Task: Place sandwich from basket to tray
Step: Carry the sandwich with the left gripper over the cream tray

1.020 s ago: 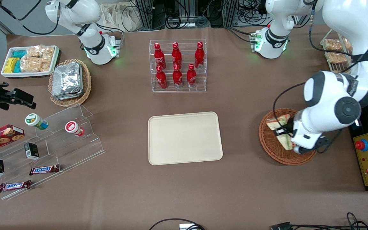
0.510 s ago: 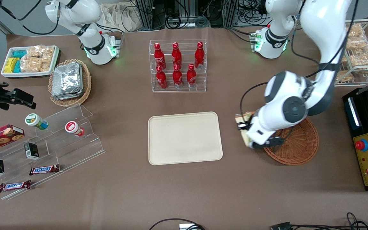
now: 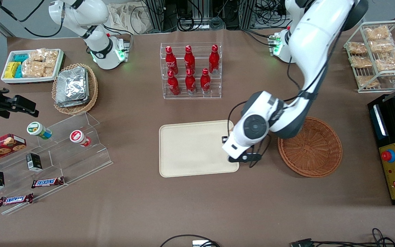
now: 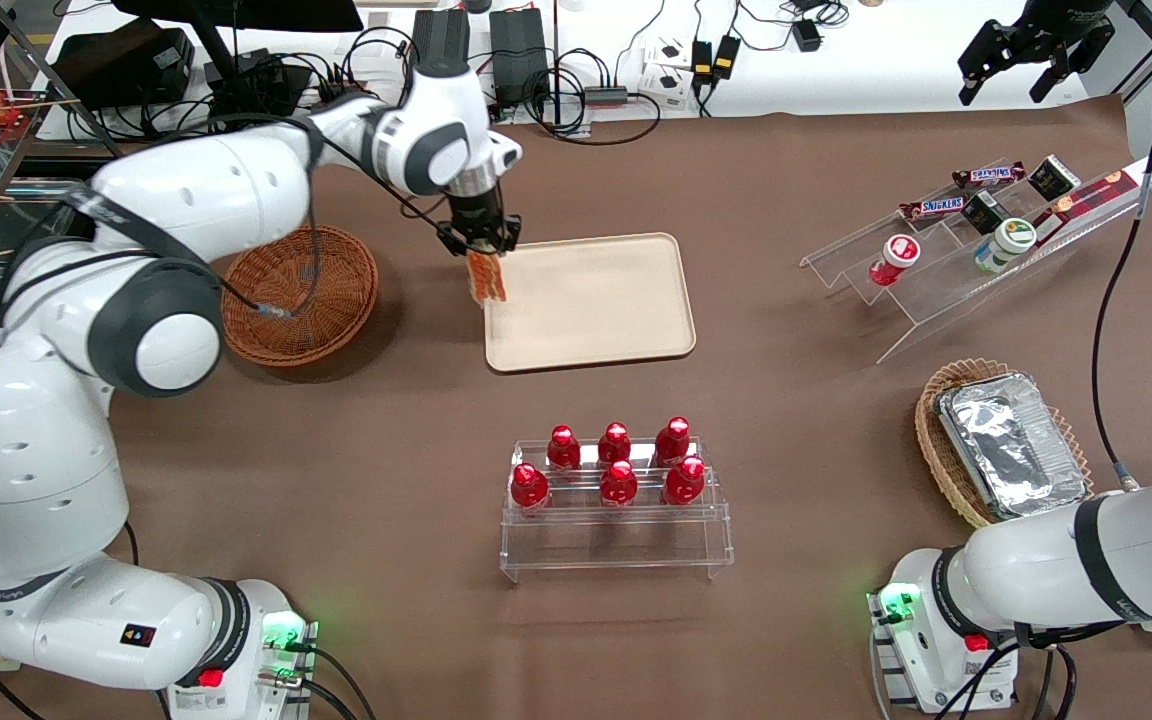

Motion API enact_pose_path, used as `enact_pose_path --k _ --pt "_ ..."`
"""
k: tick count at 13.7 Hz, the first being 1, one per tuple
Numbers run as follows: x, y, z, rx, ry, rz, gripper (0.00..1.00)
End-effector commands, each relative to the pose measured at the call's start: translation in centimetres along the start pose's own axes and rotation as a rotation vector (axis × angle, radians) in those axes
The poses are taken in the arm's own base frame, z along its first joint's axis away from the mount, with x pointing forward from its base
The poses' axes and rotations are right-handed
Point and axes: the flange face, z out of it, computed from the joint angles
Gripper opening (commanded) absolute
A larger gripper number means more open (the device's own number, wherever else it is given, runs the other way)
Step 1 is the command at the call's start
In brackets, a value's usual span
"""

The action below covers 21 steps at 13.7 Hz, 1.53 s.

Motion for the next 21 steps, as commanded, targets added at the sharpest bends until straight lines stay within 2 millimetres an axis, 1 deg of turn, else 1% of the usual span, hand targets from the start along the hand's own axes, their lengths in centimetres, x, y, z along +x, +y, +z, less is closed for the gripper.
enact_pose_path --k 1,2,4,5,7,11,13,14,15,16,20,21 --pt "0.4 2.2 2.5 -0.002 0.032 -0.027 0.35" --pt "0.3 2.7 3.3 0.005 0.040 -0.026 0.35" --pt "0.3 3.0 4.6 0.003 0.046 -0.024 0.35" --pt "0.3 3.1 5.5 0.010 0.045 -0.015 0.35" --pt "0.3 2.9 6.6 0.038 0.052 0.006 0.35" --pt "0.4 2.8 6.9 0.042 0.050 0.040 0.37" --pt "0.4 2.8 6.9 0.044 0.050 0.075 0.39" --pt "0.4 2.8 6.9 0.044 0.050 0.074 0.43" --pt "0.4 2.8 6.9 0.043 0.049 0.074 0.76" --pt "0.4 2.8 6.8 0.045 0.051 0.073 1.00" --pt "0.4 2.9 6.5 0.039 0.054 0.064 1.00" --pt "0.4 2.9 5.8 0.036 0.061 0.061 1.00"
